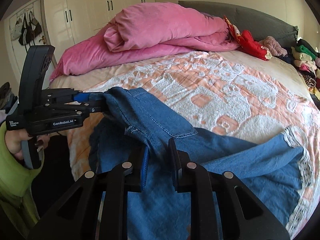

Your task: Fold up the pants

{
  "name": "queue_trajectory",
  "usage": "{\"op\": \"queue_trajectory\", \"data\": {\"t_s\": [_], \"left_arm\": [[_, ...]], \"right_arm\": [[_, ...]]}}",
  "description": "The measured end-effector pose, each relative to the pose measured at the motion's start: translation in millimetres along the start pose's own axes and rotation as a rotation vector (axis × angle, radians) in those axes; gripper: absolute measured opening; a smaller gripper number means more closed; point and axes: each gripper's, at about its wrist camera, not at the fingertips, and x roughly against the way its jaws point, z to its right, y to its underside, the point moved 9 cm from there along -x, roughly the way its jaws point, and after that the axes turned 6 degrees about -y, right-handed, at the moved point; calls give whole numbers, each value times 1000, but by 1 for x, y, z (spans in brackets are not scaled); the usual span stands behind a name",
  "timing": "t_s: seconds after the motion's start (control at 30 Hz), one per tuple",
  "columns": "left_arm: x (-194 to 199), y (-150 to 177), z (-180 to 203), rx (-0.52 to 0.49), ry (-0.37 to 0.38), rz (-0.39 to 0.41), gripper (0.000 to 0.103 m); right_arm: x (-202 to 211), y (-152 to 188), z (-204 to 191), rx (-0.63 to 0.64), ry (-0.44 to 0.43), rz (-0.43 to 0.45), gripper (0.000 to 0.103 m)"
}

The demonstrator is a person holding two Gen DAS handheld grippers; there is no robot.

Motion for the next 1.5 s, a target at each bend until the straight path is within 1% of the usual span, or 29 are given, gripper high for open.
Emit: {"op": "queue_trajectory", "data": {"t_s": [0.13,0.3,0.43,0.5,0.57,0.67,0.77,0.83,0.97,1.03,1.07,1.1,1.17,1.2,1.23,1.27,1.3,1.33,1.37,1.43,1.5], "left_arm": [[4,10,3,-32,-13,-15,29],[10,21,1,-63,-33,-27,32],[10,33,-3,-88,-54,-55,35],[6,39,-7,-83,-47,-79,36],[4,46,-10,-69,-30,-107,36],[6,52,-12,-67,-19,-118,36],[6,63,-13,-73,-5,-149,36],[9,73,-14,-57,22,-178,36],[20,85,-26,-24,16,-194,35],[30,82,-28,25,50,-183,34],[34,79,-27,29,58,-168,34],[38,72,-21,26,69,-146,34],[42,62,-7,11,100,-127,34],[42,56,6,-7,120,-116,34],[40,52,13,-21,129,-112,34],[33,50,24,-44,142,-115,34],[26,51,30,-59,142,-129,34],[12,56,33,-78,104,-168,34],[2,61,32,-93,76,-191,34],[-6,67,32,-109,55,-188,34],[-5,68,31,-115,50,-176,34]], "right_arm": [[5,12,-8,11,-5,-8,18],[8,31,-32,60,-15,-33,18],[6,46,-52,80,-33,-53,18],[3,53,-57,87,-35,-66,18],[-3,62,-65,72,-60,-92,18],[-7,67,-74,89,-69,-106,18],[-14,73,-75,79,-73,-135,18],[-17,78,-76,78,-78,-146,18],[-17,81,-82,89,-93,-149,18],[-17,81,-85,92,-100,-147,18],[-16,80,-86,95,-104,-147,18],[-16,81,-88,98,-113,-149,18],[-18,84,-89,97,-116,-159,18],[-20,85,-88,94,-113,-166,18],[-21,87,-87,85,-115,-174,21],[-21,88,-87,76,-121,-177,21],[-20,89,-86,64,-128,-177,22],[-17,89,-86,55,-138,-178,24],[-12,89,-86,45,-155,-176,26],[4,84,-86,34,-182,-142,27],[20,76,-79,26,-157,-92,31]]}}
